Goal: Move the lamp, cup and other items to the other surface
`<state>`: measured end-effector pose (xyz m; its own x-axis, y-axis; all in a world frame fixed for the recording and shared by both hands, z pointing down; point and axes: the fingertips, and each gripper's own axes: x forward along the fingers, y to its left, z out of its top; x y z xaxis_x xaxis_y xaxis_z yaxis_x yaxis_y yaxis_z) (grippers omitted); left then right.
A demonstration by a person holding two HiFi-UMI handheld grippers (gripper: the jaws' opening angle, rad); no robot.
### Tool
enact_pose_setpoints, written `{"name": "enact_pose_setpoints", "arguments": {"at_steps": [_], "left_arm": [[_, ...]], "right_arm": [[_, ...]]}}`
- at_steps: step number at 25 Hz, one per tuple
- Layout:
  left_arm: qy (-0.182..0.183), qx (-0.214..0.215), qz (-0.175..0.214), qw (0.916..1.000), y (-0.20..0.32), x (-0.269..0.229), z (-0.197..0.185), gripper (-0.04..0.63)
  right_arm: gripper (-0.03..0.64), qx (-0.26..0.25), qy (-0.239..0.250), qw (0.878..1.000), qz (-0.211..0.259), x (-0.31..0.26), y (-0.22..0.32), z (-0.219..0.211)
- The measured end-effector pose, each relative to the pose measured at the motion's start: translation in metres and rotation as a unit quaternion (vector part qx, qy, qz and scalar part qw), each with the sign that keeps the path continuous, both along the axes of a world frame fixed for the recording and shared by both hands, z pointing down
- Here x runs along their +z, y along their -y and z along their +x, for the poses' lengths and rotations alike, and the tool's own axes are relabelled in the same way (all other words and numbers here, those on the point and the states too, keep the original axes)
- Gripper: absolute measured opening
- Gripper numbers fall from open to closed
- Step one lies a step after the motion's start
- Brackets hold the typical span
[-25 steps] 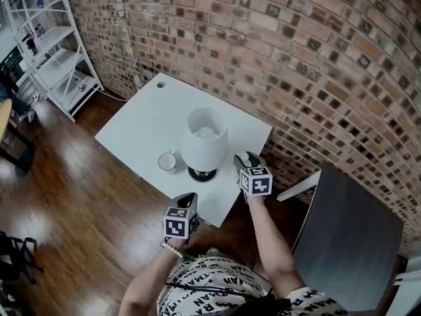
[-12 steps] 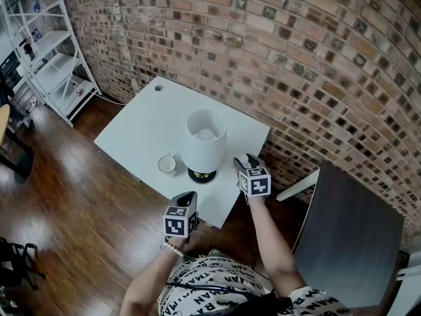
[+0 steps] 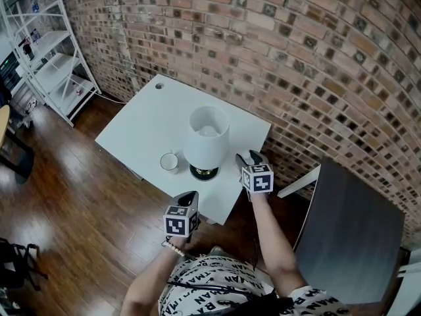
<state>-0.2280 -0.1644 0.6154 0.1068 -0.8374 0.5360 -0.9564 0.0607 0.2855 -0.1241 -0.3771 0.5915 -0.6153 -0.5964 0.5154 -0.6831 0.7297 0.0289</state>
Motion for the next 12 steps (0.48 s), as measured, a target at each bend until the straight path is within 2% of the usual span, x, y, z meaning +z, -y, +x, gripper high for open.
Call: {"name": "enact_pose_setpoints", "arguments": {"at_steps": [3,6,9,10,12], "left_arm": [[0.0,-0.004,-0.005,1.0,-0.006,0.0,-0.005,0.003],[-0.006,-0.008,0.0,1.0,-0.007,-0.003,-0.01,0.003],[-0.018,-0.01,0.012,0.9997,-0.01,-0.008,-0.012,0.003],[-0.022,-0.01,0.017,0.9996,-0.01,-0.011,-0.012,0.003],[-0.025,-0.01,0.022,0.9994,-0.013,-0.015,-0.013,0.003]], "right_arm": [[0.267,0.012,0.009,1.0,0.007,-0.012,-0.006,0.011],[0.267,0.028,0.025,0.999,0.011,-0.028,-0.015,0.027],[0.264,0.038,0.048,0.998,-0.008,-0.03,-0.037,0.048],[0.256,0.04,0.057,0.997,-0.017,-0.029,-0.046,0.053],[0.158,0.045,0.071,0.996,-0.034,-0.027,-0.065,0.062]]}}
